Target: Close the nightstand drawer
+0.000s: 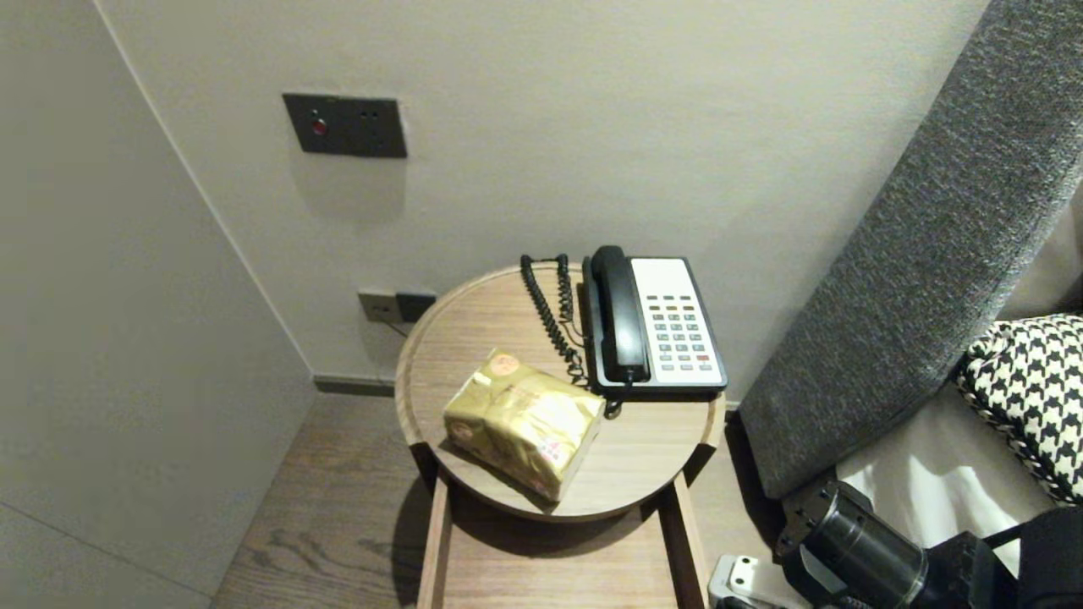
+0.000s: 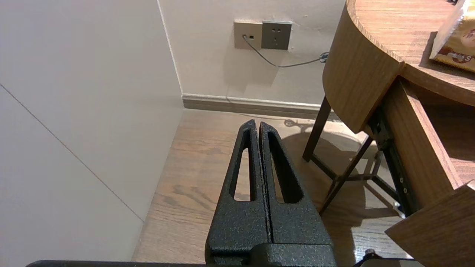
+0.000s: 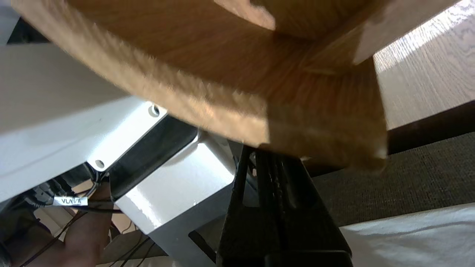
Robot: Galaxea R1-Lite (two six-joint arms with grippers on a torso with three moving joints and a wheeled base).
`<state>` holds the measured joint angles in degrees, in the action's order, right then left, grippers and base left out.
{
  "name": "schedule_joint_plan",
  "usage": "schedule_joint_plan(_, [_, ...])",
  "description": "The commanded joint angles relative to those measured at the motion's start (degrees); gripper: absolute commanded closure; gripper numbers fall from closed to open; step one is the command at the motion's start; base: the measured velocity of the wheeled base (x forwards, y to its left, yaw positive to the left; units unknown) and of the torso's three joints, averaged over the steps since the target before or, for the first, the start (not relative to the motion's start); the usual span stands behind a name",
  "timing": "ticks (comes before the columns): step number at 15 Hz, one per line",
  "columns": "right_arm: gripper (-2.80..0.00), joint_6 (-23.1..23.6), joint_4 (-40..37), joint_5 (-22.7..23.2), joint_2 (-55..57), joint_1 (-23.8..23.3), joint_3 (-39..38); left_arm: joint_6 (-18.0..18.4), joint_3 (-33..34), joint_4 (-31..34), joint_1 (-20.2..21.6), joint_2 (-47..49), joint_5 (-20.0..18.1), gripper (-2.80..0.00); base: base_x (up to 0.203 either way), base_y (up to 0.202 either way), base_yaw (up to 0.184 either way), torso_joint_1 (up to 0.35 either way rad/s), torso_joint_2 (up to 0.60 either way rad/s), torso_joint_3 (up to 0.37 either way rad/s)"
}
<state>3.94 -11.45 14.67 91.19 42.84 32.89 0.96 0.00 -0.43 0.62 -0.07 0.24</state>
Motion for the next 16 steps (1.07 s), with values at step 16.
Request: schedule_joint_plan(16, [0.0, 0.7, -0.2, -1.0, 8.9, -4.7, 15.9, 0.0, 0.0, 0.0, 0.0, 0.0, 0.0, 0.0, 0.0, 0.0, 0.0, 0.0, 0.0, 0.0])
